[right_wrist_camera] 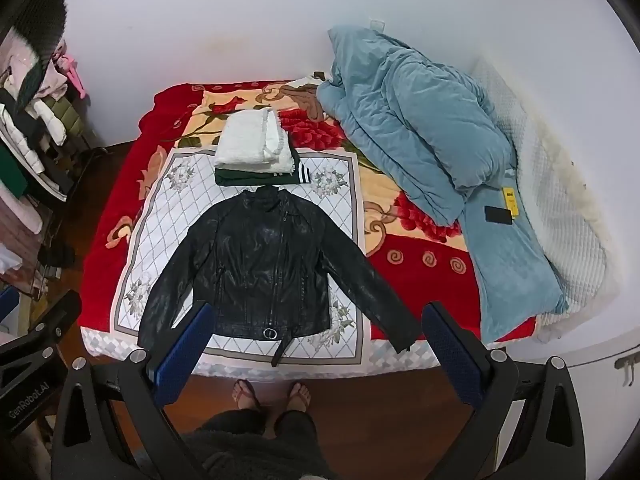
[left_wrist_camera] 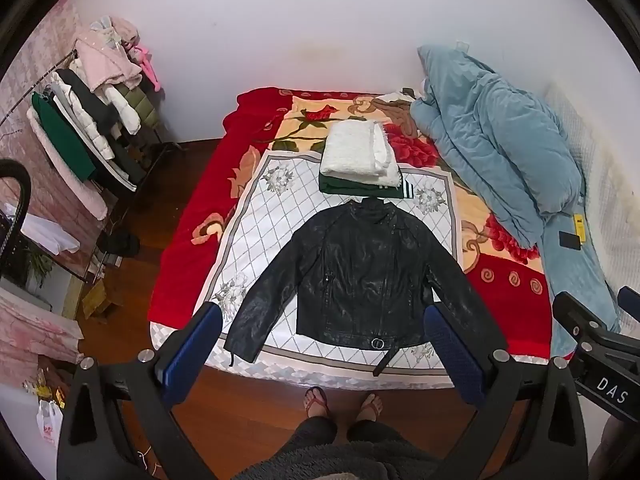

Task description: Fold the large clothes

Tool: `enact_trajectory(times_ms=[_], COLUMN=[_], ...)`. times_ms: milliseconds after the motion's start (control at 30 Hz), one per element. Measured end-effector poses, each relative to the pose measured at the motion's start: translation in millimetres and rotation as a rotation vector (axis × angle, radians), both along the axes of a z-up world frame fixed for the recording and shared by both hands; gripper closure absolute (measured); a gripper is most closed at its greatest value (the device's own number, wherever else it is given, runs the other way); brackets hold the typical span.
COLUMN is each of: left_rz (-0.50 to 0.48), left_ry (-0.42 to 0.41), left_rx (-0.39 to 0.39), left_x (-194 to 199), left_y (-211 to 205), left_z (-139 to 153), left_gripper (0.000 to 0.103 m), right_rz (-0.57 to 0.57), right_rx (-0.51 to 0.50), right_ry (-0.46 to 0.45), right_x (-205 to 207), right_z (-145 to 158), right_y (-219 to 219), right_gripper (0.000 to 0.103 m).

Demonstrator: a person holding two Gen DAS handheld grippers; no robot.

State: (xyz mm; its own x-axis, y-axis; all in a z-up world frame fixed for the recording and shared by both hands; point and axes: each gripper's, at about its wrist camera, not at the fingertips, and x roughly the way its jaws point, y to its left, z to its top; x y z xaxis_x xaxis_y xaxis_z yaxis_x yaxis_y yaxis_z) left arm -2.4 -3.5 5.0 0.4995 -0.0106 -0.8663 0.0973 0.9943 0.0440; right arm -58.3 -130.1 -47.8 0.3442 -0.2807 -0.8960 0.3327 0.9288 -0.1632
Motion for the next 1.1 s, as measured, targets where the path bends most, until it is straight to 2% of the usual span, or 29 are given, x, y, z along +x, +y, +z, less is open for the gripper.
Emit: enact_trajectory(times_ms=[300, 1100], left_rz=[0.001, 0.012], left_ry=[0.015, 0.023], left_rx=[-0.002, -0.001], left_x=[5.0, 9.7], left_y=[-3.0, 7.5], left_z=[8.3, -3.9], left_gripper=[0.0, 0.0], right_rz=[-0.001, 0.015], right_rx=[-0.007, -0.004], right_ry=[0.002, 0.026], right_x=[1.7, 9.6], right_z=[-0.3, -10.6], right_y=[3.8, 10.2], right_gripper=[0.0, 0.0])
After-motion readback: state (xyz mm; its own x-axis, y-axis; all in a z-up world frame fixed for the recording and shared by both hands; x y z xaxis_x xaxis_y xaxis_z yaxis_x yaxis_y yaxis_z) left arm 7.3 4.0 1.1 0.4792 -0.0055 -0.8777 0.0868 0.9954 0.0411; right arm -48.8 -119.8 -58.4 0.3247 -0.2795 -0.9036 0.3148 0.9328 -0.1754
